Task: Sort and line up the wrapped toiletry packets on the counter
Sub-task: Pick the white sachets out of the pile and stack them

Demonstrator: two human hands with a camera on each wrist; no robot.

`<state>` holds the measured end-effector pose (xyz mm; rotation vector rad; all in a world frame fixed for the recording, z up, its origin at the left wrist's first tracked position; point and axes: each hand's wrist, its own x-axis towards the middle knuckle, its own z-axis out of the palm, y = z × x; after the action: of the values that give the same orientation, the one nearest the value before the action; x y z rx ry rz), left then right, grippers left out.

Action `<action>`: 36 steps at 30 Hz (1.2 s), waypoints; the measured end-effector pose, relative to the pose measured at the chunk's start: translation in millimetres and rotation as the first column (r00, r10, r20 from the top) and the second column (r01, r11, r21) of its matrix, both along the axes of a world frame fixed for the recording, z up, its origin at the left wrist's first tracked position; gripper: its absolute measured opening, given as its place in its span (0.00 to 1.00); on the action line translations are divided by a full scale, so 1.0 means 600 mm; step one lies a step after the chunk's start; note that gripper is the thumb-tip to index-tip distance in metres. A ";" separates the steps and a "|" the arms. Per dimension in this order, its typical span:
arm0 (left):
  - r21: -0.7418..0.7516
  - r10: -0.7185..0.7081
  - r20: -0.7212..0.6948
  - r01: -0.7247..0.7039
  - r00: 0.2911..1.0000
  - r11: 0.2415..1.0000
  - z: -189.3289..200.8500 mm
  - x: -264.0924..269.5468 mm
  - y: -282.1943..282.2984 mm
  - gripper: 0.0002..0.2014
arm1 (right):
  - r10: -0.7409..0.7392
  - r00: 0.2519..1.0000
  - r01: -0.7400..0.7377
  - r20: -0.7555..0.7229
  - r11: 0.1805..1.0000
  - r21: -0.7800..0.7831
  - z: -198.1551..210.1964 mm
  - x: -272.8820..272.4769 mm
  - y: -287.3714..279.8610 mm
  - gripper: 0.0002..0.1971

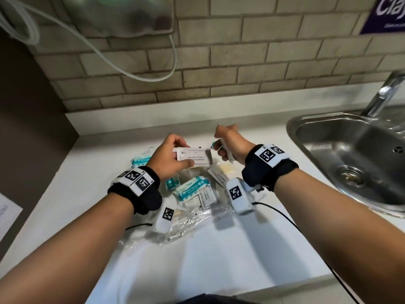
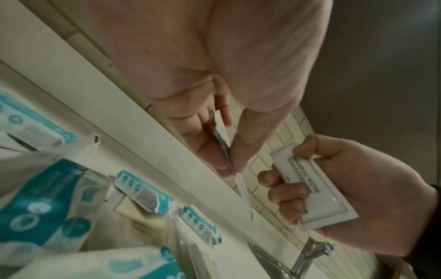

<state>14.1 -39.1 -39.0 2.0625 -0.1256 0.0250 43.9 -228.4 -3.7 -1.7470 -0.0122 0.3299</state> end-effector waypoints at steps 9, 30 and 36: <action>-0.197 0.050 -0.075 -0.064 0.996 0.978 -0.001 -0.016 -0.017 0.22 | -0.101 0.992 0.092 0.073 0.989 0.119 -0.009 -0.011 -0.010 0.09; -0.144 -0.046 -0.174 0.020 0.984 0.989 0.001 -0.048 -0.027 0.11 | 0.045 0.996 -0.053 0.071 0.993 0.108 -0.002 -0.043 0.008 0.08; -0.106 -0.106 -0.307 0.077 0.946 0.991 0.010 -0.051 -0.045 0.06 | 0.183 0.972 -0.171 0.145 0.981 -0.088 0.027 -0.046 0.016 0.08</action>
<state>-16.8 -66.0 -33.2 1.9393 -0.0231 -0.3469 16.2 -219.0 12.7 -1.8465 -0.2710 0.3294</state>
